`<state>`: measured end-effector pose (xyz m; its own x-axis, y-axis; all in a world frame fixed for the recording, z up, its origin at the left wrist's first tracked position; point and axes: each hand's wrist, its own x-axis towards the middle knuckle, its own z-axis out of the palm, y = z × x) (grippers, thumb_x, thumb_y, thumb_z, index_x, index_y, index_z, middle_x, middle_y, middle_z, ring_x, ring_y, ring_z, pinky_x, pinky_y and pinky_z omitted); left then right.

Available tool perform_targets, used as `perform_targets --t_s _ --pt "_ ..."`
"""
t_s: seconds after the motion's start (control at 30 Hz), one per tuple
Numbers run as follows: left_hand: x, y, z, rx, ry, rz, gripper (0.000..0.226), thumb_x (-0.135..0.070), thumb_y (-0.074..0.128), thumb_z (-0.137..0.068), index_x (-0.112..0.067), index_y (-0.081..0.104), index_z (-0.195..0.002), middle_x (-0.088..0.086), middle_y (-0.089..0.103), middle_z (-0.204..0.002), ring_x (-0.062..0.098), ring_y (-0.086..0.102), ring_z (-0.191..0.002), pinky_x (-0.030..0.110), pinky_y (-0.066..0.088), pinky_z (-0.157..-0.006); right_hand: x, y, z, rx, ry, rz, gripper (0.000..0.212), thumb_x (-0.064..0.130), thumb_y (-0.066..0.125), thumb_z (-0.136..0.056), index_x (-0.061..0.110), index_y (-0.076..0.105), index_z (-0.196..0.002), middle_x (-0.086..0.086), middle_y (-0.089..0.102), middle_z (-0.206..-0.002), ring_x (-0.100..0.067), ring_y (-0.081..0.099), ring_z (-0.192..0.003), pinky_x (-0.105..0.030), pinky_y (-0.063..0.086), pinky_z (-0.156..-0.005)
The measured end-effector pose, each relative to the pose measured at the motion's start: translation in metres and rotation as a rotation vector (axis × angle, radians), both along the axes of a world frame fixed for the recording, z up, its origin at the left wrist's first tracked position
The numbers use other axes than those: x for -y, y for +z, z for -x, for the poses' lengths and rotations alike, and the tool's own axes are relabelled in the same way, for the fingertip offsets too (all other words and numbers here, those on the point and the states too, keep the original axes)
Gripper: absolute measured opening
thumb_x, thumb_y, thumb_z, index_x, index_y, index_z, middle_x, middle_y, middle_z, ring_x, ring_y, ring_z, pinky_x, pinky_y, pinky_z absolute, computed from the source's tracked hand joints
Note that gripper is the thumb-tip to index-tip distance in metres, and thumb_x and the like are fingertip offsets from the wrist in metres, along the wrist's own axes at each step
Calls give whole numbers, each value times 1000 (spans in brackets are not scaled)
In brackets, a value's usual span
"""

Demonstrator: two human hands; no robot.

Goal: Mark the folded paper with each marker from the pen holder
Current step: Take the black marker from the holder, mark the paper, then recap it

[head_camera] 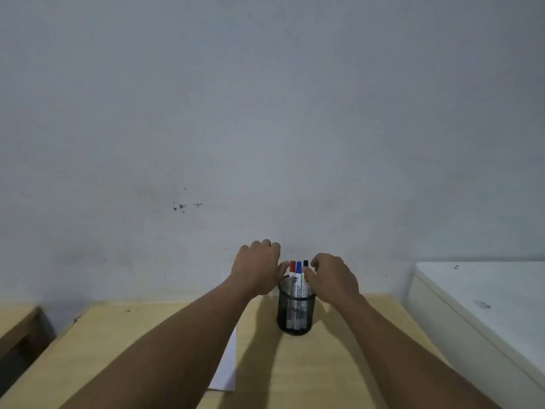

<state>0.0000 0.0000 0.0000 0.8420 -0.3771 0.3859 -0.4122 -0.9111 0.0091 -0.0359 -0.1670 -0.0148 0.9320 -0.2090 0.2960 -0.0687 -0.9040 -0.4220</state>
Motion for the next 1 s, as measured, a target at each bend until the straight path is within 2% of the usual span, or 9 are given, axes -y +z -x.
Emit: perform_targets --t_s 0.2,0.37,0.5,0.57,0.67,0.77,0.83,0.93,1.0 --pt "22 -9 -16 -46 -130 5 39 -39 42 -102 -23 51 -137 3 56 -136 26 53 -122 44 43 -96 -1 -6 -14 -82 -50 -140 26 37 68 -90 14 73 -98 -6 72 -98 -28 65 -86 -31 48 -68" --pt "25 -13 -17 -48 -138 -25 36 -33 43 -102 -23 56 -134 5 58 -131 28 54 -118 46 43 -94 -2 -16 -21 -77 -51 -191 19 33 70 -90 15 74 -95 -6 69 -106 -31 63 -105 -41 55 -86" --pt "23 -12 -14 -35 -124 -27 32 -35 46 -101 -24 64 -125 5 59 -124 27 53 -114 47 43 -94 -5 -17 -17 -31 -54 -226 15 33 65 -94 20 71 -100 1 66 -115 -27 55 -116 -39 38 -88" --pt "24 -8 -11 -54 -121 44 35 -44 44 -101 -23 67 -118 3 61 -119 25 55 -110 46 42 -92 -8 -12 -13 -15 -38 -234 11 34 59 -96 24 64 -100 5 67 -106 -25 57 -113 -36 28 -83" --pt "24 6 1 -120 -117 213 42 -52 43 -99 -21 68 -111 2 67 -110 24 61 -103 45 45 -90 -11 -1 -5 31 -1 -284 7 30 50 -97 30 57 -96 7 69 -96 -28 60 -109 -30 26 -70" --pt "15 25 12 -142 -158 437 32 -41 52 -99 -18 68 -116 1 72 -107 22 65 -100 42 51 -89 -15 17 5 99 76 -288 13 37 51 -101 29 62 -104 11 69 -99 -20 60 -112 -32 26 -88" --pt "4 40 21 -170 -195 592 28 -30 61 -96 -15 68 -119 2 74 -107 19 66 -100 31 51 -86 -22 32 16 134 129 -231 19 37 51 -102 28 64 -112 13 67 -100 -15 60 -112 -39 24 -101" --pt "-17 62 37 -173 -209 677 21 -23 68 -92 -10 75 -106 4 76 -102 12 66 -90 14 44 -72 -35 50 31 135 199 -273 20 38 56 -100 28 65 -114 14 67 -100 -12 61 -100 -40 32 -100" --pt "-34 75 49 -156 -180 765 17 -25 70 -90 -10 77 -97 4 77 -95 12 66 -84 14 44 -67 -45 58 39 94 241 -314 22 40 62 -96 28 67 -113 15 68 -96 -11 64 -93 -43 43 -98"
